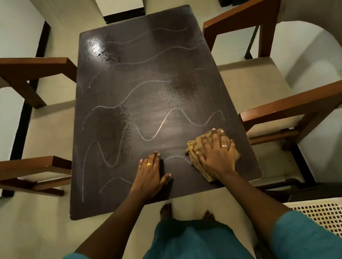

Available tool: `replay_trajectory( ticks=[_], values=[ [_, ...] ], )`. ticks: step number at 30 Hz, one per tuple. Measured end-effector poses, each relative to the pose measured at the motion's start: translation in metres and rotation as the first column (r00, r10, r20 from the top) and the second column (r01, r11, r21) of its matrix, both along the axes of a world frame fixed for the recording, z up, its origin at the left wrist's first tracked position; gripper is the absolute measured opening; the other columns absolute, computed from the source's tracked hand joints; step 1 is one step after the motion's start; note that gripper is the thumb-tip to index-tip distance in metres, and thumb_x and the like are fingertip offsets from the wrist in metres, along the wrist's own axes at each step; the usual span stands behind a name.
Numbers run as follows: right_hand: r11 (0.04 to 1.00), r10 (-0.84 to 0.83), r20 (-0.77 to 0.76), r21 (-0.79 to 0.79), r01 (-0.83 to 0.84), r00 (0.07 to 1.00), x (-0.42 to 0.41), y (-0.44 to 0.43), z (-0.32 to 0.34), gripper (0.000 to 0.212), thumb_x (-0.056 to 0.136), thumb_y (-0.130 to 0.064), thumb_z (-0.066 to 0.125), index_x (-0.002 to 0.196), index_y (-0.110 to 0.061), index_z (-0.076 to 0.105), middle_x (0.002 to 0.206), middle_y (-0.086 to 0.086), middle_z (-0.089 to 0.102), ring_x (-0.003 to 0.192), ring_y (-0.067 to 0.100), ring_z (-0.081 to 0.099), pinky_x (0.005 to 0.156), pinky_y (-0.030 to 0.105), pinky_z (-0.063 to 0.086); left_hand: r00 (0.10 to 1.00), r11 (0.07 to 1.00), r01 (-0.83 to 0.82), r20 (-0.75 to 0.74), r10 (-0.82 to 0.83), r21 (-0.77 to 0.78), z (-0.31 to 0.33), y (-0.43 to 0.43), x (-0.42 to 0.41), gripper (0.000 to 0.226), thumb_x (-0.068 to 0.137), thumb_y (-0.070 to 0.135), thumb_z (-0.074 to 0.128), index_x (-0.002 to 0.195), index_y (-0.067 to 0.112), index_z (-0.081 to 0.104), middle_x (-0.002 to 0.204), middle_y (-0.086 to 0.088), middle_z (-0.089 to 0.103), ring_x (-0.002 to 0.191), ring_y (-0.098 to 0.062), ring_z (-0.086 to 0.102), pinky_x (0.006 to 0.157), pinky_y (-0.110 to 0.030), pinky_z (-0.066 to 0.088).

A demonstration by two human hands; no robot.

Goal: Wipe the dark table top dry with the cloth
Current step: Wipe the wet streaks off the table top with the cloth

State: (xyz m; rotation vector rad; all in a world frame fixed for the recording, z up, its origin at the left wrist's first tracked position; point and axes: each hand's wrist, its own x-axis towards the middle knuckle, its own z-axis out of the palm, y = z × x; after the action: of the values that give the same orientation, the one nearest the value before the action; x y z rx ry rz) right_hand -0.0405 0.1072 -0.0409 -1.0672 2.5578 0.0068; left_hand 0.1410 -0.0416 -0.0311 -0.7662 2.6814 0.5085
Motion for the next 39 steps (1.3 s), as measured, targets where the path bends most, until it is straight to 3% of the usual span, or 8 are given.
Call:
replay_trajectory(
  ticks=[5,9,17,21,25,28,34,39],
  values=[
    [0.986,0.166,0.028,0.006,-0.166,0.986,0.003,0.027,-0.001,0.079,0.083,-0.067,0.007,0.148,-0.027,0.028,0.157,0.013,0.019,0.145,0.036,0.013,0.113,0.058,0.011,1.0,1.0,-0.019,-0.018,0.019,-0.002,0.004,0.0,-0.003,0.075,0.094,0.049,0.038,0.148,0.007,0.008,0.158,-0.013,0.008,0.147,-0.025,0.007,0.119,-0.04,0.0],
    [0.996,0.08,-0.018,0.041,-0.079,0.997,-0.034,0.057,-0.002,0.09,0.081,-0.072,-0.01,0.147,-0.027,0.031,0.156,0.015,0.023,0.143,0.038,0.02,0.111,0.059,0.016,0.997,0.998,-0.06,-0.053,0.059,-0.001,0.006,-0.003,-0.001,0.072,0.095,0.047,0.038,0.148,0.007,0.01,0.158,-0.012,0.009,0.147,-0.025,0.007,0.118,-0.04,-0.001],
    [0.991,-0.103,-0.049,0.079,0.106,0.993,-0.029,0.028,-0.002,0.064,0.094,-0.057,0.03,0.151,-0.028,0.017,0.159,0.015,0.003,0.145,0.039,-0.001,0.112,0.062,0.011,0.99,0.991,-0.133,-0.044,0.134,0.024,0.004,-0.02,0.033,0.071,0.094,0.049,0.034,0.147,0.005,0.016,0.157,-0.013,0.014,0.146,-0.026,0.011,0.119,-0.043,0.004],
    [0.998,-0.015,-0.003,0.064,0.015,1.0,0.012,-0.011,-0.001,0.072,0.088,-0.065,0.019,0.149,-0.029,0.021,0.158,0.016,0.011,0.145,0.04,0.003,0.11,0.064,0.006,0.981,0.984,-0.175,-0.074,0.177,0.039,0.006,-0.034,0.051,0.066,0.096,0.038,0.041,0.147,0.005,0.017,0.156,-0.014,0.016,0.146,-0.027,0.012,0.119,-0.044,0.006],
    [0.989,0.115,0.025,0.094,-0.117,0.993,0.042,-0.013,-0.003,0.07,0.082,-0.067,0.023,0.136,-0.03,0.049,0.146,0.019,0.041,0.135,0.042,0.035,0.098,0.068,0.029,0.978,0.978,-0.199,-0.048,0.203,0.066,0.004,-0.049,0.068,0.065,0.095,0.037,0.042,0.147,0.006,0.018,0.156,-0.013,0.016,0.145,-0.028,0.013,0.119,-0.045,0.008],
    [0.982,0.156,0.01,0.104,-0.156,0.988,0.033,0.015,-0.007,0.069,0.085,-0.067,0.02,0.142,-0.034,0.039,0.154,0.015,0.028,0.14,0.04,0.027,0.104,0.066,0.023,0.977,0.977,-0.201,-0.054,0.205,0.07,0.003,-0.061,0.078,0.064,0.095,0.037,0.042,0.147,0.005,0.019,0.156,-0.014,0.017,0.145,-0.029,0.014,0.119,-0.045,0.008],
    [0.962,-0.241,-0.111,0.108,0.253,0.964,-0.015,0.061,0.0,0.066,0.092,-0.062,0.031,0.15,-0.034,0.014,0.159,0.015,0.003,0.144,0.041,0.007,0.11,0.063,0.018,0.973,0.978,-0.19,-0.114,0.2,0.089,0.004,-0.073,0.087,0.062,0.097,0.035,0.04,0.147,0.005,0.017,0.156,-0.014,0.015,0.146,-0.027,0.011,0.119,-0.045,0.005],
    [0.908,-0.412,-0.049,0.058,0.415,0.91,-0.008,0.024,-0.003,0.061,0.095,-0.055,0.034,0.149,-0.03,0.023,0.158,0.017,-0.002,0.144,0.042,-0.003,0.11,0.066,0.011,0.963,0.965,-0.241,-0.094,0.251,0.108,0.0,-0.074,0.104,0.063,0.097,0.035,0.041,0.147,0.005,0.017,0.157,-0.014,0.014,0.146,-0.028,0.01,0.118,-0.044,0.002]
  ],
)
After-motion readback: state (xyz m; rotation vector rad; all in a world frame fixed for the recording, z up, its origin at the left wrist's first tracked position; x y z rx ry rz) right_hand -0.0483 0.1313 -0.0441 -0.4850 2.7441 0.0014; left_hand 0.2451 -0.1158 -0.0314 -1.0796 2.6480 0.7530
